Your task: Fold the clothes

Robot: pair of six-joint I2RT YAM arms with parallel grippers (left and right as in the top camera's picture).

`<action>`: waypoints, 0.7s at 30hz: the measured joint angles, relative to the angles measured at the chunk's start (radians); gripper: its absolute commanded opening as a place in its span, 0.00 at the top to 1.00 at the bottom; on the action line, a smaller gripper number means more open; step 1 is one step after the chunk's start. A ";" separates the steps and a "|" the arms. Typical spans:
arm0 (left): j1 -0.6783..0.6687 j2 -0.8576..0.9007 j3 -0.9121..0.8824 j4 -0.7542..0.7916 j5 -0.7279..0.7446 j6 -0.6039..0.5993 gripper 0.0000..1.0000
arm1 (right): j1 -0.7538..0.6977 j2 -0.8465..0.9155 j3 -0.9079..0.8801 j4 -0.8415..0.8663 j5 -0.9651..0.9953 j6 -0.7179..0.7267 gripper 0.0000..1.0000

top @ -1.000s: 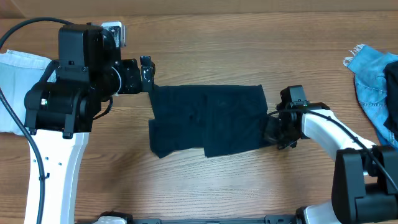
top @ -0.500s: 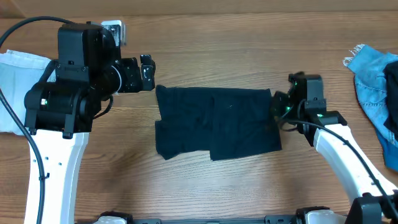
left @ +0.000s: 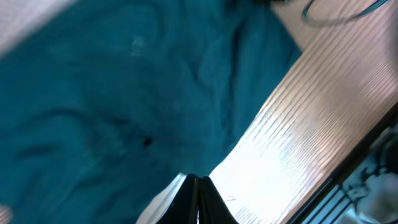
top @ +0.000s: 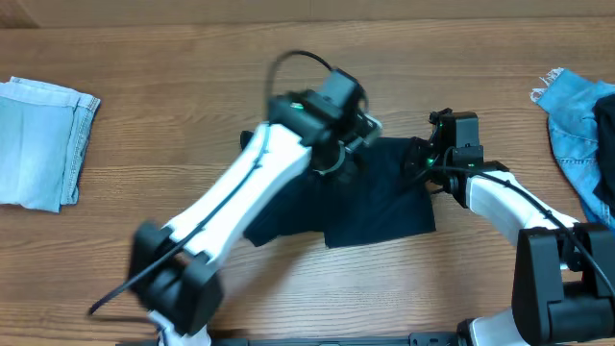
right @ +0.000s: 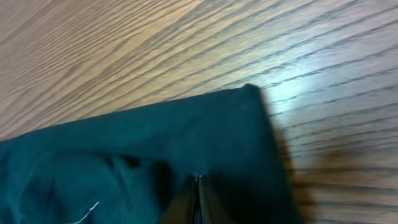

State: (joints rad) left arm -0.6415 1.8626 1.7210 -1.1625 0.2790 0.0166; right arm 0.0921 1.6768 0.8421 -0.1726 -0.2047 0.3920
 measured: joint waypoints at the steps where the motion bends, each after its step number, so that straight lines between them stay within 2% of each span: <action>1: -0.023 0.056 0.000 0.021 0.005 0.007 0.96 | 0.000 0.000 0.000 0.000 0.003 0.000 0.96; 5: -0.051 0.194 0.000 0.031 0.012 0.009 0.96 | -0.020 0.000 0.000 -0.032 0.021 0.000 0.96; 12: -0.051 0.299 0.000 0.051 0.034 0.008 0.96 | -0.053 0.025 0.000 -0.023 0.029 0.000 0.96; 18: -0.051 0.355 0.000 0.032 0.063 -0.022 0.96 | -0.053 0.119 0.001 0.072 0.026 0.000 0.96; 21: -0.051 0.355 0.000 0.001 0.066 -0.029 0.96 | -0.053 0.151 0.002 0.190 0.039 0.000 0.96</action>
State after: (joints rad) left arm -0.6926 2.2177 1.7210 -1.1614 0.3454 -0.0124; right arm 0.0387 1.8278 0.8436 0.0177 -0.1658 0.3923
